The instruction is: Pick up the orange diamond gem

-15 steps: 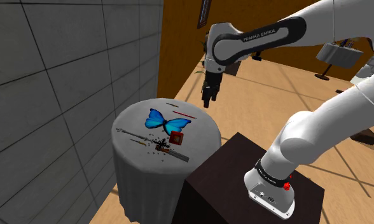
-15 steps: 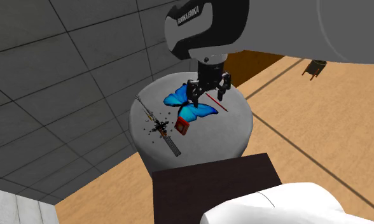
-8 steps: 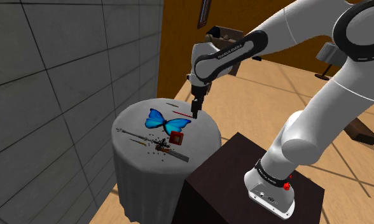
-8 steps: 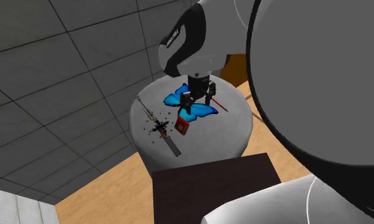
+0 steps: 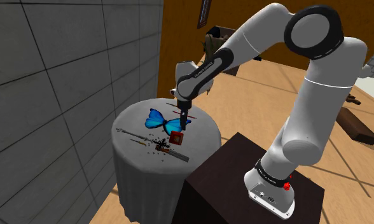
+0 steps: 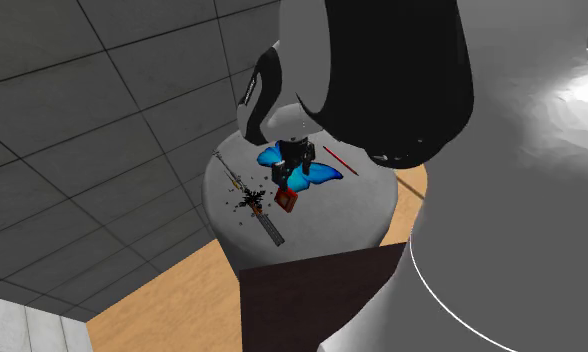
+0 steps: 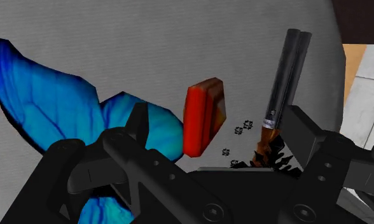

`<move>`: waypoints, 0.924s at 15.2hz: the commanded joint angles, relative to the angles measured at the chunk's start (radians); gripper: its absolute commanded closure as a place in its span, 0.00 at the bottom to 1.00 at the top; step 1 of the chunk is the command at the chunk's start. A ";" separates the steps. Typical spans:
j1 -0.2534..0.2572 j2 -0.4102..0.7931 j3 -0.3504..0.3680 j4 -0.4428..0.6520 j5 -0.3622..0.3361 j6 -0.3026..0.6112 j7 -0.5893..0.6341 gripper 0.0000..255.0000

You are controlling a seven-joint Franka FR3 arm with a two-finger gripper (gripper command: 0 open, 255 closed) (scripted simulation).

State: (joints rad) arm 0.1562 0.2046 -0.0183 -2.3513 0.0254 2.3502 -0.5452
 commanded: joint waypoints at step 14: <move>0.013 0.238 0.031 0.077 -0.004 0.155 -0.074 1.00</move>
State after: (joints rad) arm 0.1691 0.4422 0.0125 -2.2747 0.0210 2.5039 -0.6190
